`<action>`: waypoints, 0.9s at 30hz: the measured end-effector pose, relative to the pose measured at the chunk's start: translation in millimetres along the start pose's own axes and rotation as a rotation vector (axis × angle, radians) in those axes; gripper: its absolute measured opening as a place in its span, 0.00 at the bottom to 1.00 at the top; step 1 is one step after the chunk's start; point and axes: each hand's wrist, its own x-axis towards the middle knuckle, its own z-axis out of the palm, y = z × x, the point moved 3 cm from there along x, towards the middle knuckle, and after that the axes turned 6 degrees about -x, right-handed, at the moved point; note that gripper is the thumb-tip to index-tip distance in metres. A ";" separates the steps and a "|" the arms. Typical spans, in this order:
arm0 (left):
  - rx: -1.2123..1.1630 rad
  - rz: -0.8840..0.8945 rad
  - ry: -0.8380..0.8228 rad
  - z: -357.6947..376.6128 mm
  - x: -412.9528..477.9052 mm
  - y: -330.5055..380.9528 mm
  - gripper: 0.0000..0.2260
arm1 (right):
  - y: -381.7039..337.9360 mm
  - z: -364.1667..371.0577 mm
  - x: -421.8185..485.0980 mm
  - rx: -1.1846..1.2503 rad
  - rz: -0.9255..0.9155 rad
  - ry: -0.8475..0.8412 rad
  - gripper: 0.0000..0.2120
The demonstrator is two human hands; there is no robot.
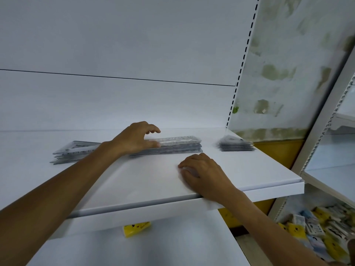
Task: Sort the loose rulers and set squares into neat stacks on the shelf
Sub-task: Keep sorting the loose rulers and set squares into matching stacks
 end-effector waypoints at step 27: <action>0.201 -0.456 0.383 -246.0 -291.1 -210.4 0.09 | -318.3 70.9 177.6 0.374 -0.490 -0.019 0.08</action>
